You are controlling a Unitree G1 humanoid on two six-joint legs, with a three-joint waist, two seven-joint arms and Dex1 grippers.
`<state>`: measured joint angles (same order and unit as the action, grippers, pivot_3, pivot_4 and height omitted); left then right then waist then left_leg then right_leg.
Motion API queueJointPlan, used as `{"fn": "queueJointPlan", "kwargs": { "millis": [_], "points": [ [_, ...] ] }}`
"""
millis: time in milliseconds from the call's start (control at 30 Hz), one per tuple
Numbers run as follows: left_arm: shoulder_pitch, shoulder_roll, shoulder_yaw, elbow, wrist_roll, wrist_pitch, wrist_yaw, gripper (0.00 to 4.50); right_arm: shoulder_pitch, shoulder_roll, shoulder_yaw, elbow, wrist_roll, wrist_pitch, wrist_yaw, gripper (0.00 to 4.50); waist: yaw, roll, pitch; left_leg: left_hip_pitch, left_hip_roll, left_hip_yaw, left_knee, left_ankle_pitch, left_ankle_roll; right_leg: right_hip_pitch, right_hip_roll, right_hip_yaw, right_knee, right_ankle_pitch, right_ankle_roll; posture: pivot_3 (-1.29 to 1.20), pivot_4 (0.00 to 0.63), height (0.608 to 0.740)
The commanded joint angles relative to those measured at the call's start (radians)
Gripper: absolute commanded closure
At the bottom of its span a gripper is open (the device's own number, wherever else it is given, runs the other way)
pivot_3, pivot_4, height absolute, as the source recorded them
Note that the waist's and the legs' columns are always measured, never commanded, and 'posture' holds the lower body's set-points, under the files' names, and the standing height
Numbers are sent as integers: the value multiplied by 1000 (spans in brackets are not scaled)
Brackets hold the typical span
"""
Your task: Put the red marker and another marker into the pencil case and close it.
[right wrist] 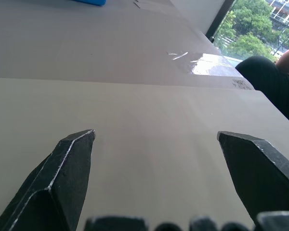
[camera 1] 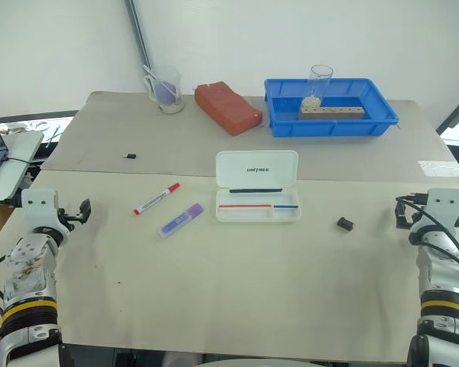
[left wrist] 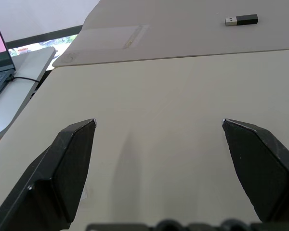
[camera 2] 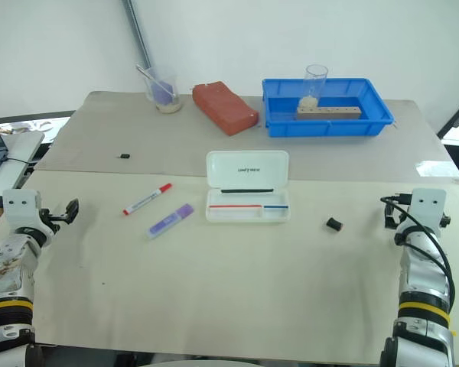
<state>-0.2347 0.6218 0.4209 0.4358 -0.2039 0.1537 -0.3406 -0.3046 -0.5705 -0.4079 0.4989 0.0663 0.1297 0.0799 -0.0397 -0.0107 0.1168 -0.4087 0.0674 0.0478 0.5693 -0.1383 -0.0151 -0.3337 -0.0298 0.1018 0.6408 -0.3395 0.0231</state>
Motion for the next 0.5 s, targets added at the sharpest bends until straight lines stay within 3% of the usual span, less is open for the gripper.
{"fn": "queueJointPlan", "kwargs": {
  "millis": [33,267,500],
  "points": [
    [0,24,32,-33,-18,-13,-2,48,-27,-17,-8,-32,13,-36,2,0,0,0,0,0,0,0,0,0,0,0,0,0,0,0,0,0,150,740],
    [24,110,17,-157,-82,11,-205,48,-20,-47,22,-109,4,-43,72,0,-3,-1,1,0,0,0,-1,0,0,-1,0,0,0,0,0,0,150,740],
    [-91,236,-201,-386,-120,108,-513,48,45,-71,144,-460,170,72,433,0,2,0,0,1,1,3,-2,0,0,1,-1,-1,-1,0,0,0,150,740]
  ]
}}
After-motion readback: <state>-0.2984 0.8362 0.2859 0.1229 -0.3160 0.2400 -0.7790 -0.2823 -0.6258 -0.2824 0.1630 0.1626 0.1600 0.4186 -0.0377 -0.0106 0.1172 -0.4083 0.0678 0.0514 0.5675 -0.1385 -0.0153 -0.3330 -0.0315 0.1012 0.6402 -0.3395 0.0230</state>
